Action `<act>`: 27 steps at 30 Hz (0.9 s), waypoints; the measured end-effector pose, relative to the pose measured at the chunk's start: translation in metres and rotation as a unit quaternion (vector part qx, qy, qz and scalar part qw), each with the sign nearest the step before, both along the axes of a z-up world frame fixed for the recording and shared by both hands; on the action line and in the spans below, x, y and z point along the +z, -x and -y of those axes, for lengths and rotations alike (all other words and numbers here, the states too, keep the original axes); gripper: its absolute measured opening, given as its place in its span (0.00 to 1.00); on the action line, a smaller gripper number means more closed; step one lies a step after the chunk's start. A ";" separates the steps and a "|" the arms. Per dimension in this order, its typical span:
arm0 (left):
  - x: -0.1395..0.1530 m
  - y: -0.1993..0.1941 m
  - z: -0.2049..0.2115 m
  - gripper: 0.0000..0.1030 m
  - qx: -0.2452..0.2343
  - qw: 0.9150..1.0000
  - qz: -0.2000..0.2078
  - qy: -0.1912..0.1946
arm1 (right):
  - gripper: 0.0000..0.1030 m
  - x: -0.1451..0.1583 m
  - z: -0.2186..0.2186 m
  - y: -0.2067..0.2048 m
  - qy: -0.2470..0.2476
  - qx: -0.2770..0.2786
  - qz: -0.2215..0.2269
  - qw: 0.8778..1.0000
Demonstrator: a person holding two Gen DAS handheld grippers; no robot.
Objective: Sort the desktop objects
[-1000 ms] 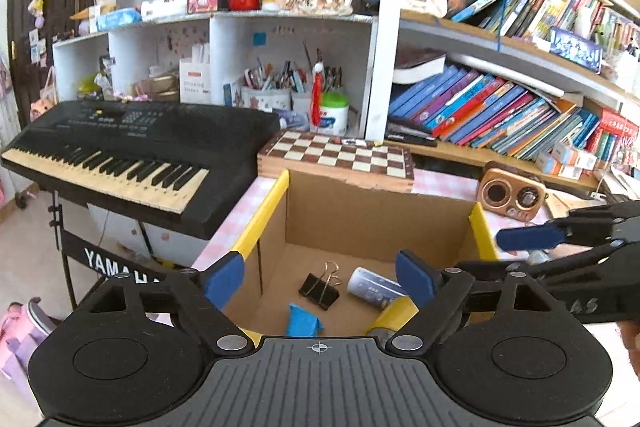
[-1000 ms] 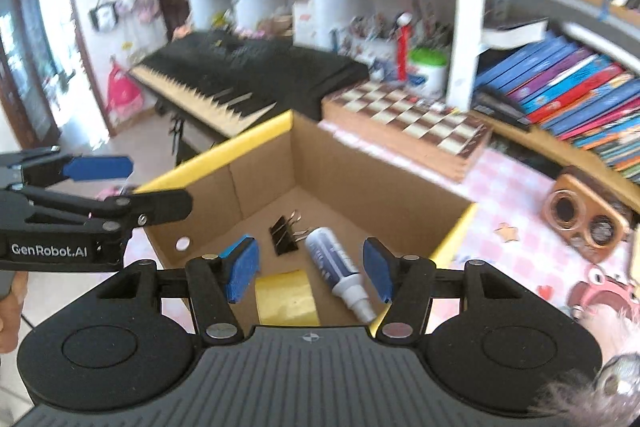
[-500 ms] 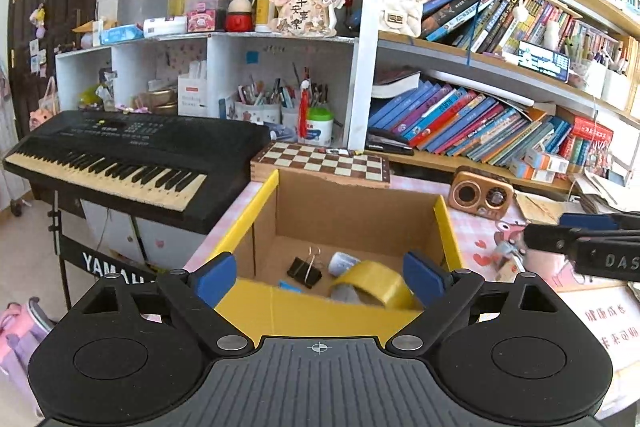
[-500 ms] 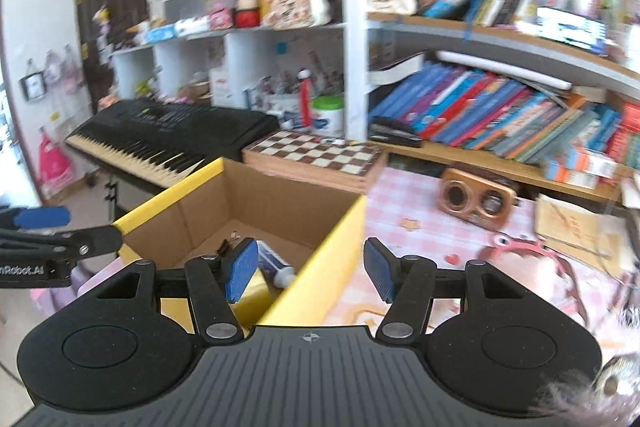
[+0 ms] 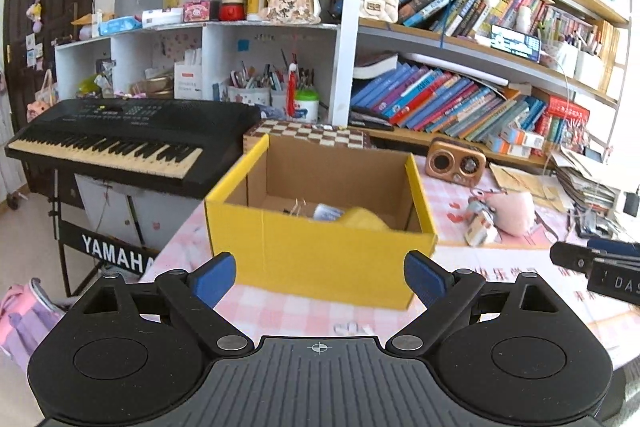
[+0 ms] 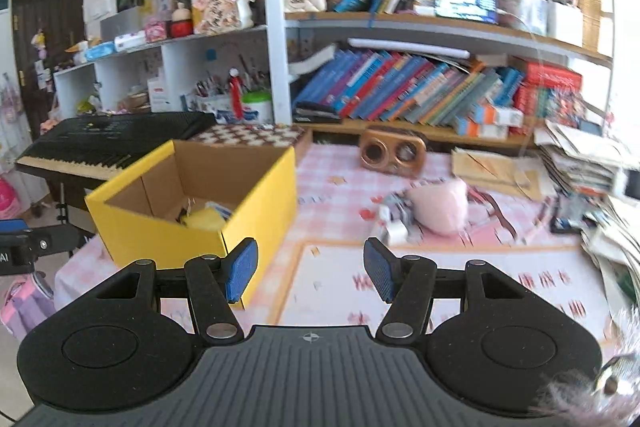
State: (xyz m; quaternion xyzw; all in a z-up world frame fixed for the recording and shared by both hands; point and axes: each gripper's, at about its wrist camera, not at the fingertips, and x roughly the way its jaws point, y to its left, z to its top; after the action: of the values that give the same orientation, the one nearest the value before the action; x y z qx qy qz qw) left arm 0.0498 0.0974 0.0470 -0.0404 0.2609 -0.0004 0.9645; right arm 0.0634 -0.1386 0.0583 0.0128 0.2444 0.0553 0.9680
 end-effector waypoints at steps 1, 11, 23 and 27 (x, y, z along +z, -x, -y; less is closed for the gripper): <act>-0.001 0.004 0.001 0.91 0.000 1.000 -0.002 0.000 | 0.55 -0.003 0.001 0.006 0.000 -0.005 -0.002 1.000; -0.012 0.031 0.012 0.91 -0.011 1.000 -0.014 -0.006 | 0.55 -0.024 -0.003 0.047 0.009 -0.016 -0.021 1.000; -0.030 0.038 0.036 0.91 -0.066 0.997 -0.043 -0.015 | 0.55 -0.043 -0.006 0.075 0.014 -0.017 -0.057 0.998; -0.034 0.040 0.045 0.91 -0.082 0.995 -0.049 -0.016 | 0.56 -0.046 -0.004 0.077 0.015 -0.021 -0.063 0.998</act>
State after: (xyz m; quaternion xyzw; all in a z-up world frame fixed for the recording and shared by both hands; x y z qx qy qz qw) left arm 0.0100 0.0523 0.0127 -0.0038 0.3103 -0.0737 0.9478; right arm -0.0141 -0.1341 0.0126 0.0073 0.3058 0.0305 0.9516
